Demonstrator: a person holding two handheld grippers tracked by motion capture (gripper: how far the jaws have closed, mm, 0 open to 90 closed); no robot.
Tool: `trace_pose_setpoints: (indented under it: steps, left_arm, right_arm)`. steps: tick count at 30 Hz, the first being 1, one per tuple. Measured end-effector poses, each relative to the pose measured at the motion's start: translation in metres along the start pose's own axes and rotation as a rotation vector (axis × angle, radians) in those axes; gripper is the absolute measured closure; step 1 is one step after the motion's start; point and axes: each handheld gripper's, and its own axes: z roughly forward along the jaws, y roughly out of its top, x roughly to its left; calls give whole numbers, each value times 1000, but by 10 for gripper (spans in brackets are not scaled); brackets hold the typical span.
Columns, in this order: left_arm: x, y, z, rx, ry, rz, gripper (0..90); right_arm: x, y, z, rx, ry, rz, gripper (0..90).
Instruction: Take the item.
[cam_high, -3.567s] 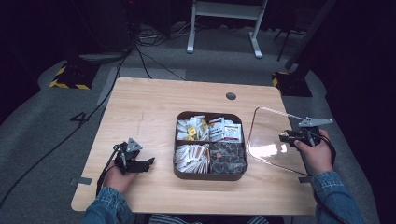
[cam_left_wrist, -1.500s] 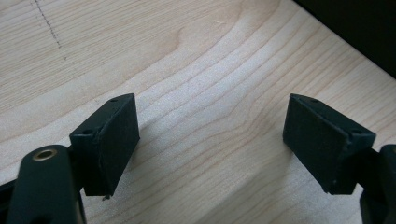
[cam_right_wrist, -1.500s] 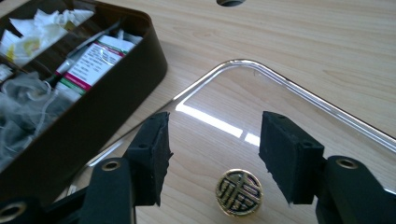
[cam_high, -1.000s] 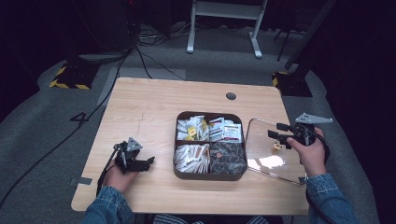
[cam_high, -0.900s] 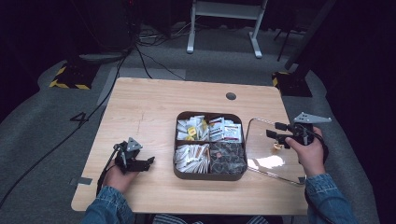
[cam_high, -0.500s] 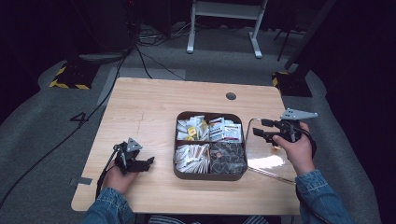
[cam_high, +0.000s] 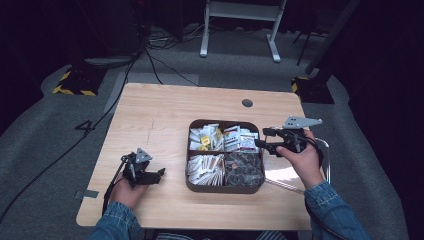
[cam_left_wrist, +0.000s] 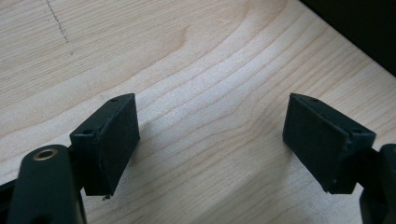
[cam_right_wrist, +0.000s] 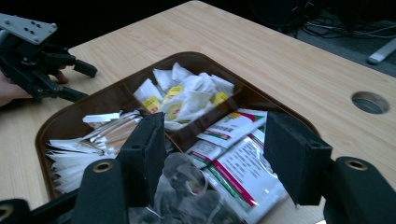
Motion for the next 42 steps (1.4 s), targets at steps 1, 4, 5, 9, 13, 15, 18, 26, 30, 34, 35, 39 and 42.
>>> trace_pose_setpoints:
  steps: [1,4,5,9,13,15,18,26,30,34,35,39,42]
  left_arm:
    - [0,0,0,0,0,-1,189]
    - [0,0,0,-1,-1,-1,189]
    - [0,0,0,-1,-1,-1,189]
    - [0,0,0,0,-1,-2,189]
    - [0,0,0,-1,-1,-4,189]
    - [0,0,0,-1,-1,-4,189]
    - [0,0,1,-3,-1,-6,189]
    - [0,0,1,-4,-1,-7,189]
    - [0,0,1,-3,-1,-7,189]
    - [0,0,1,-3,0,-6,189]
    - [0,0,1,-3,-1,-6,189]
    - [0,0,1,-3,-1,-6,189]
    - [0,0,1,-3,-1,-6,189]
  right_arm:
    - [4,3,5,1,10,-9,398]
    - [11,6,14,5,31,-19,398]
    - [16,8,19,5,42,-24,397]
    - [25,11,29,9,66,-35,398]
    - [35,13,41,24,87,-55,423]
    - [43,14,49,38,108,-66,446]
    - [52,13,61,56,136,-82,452]
    - [79,11,98,120,203,-123,446]
    - [89,10,115,149,230,-136,411]
    - [98,10,130,167,254,-142,399]
    - [100,10,133,176,257,-146,394]
    - [105,8,147,211,266,-155,379]
    - [110,7,155,221,275,-176,398]
